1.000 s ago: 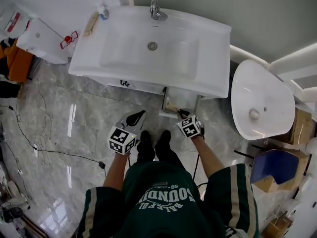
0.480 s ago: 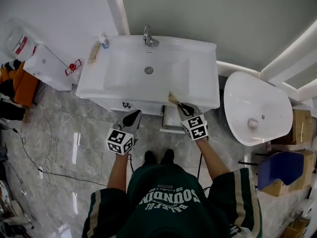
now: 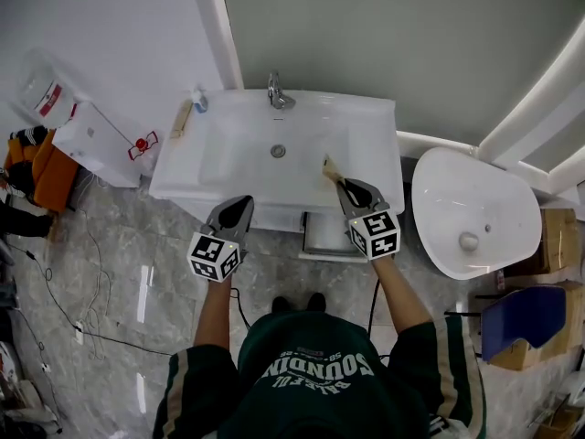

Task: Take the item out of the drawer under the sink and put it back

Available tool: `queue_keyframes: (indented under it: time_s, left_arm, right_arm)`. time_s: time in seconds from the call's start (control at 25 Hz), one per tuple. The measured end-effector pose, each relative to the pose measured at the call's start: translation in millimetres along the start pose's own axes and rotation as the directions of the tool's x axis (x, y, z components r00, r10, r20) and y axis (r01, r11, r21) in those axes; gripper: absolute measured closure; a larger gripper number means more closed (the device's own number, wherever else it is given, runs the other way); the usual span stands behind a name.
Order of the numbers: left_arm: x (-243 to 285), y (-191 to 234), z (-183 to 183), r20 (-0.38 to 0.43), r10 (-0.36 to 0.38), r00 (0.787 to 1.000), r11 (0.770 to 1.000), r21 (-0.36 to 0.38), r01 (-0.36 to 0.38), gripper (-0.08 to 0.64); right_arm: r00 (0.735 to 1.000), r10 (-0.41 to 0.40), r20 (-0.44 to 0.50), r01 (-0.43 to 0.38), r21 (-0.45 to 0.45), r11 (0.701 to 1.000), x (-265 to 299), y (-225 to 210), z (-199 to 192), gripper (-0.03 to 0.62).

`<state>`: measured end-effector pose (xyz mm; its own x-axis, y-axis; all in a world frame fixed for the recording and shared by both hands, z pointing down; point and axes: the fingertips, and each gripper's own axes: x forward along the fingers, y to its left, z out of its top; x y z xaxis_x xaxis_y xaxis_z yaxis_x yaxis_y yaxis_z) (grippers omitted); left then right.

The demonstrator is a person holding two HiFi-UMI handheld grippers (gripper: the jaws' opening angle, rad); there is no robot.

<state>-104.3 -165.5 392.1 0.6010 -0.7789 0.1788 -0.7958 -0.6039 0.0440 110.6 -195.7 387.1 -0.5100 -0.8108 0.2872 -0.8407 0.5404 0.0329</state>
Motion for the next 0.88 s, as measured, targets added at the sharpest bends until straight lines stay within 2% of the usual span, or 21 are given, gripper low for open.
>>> queue_keyframes:
  time_s: [0.16, 0.48, 0.88]
  left_arm:
    - [1.9, 2.3, 4.5, 0.01, 0.004, 1.0, 1.0, 0.0, -0.004, 0.511]
    - [3.7, -7.4, -4.8, 0.007, -0.01, 1.0, 1.0, -0.008, 0.011, 0.511]
    - [8.0, -11.6, -9.6, -0.003, -0.023, 1.0, 1.0, -0.018, 0.023, 0.511]
  right_arm:
    - [1.0, 0.0, 0.011, 0.0, -0.001, 1.0, -2.4, -1.0, 6.0, 0.561]
    - [1.0, 0.005, -0.009, -0.006, -0.025, 1.0, -5.4, 0.8, -6.1, 0.561]
    - [1.0, 0.014, -0.021, -0.014, -0.011, 1.0, -7.3, 2.8, -14.8, 0.561]
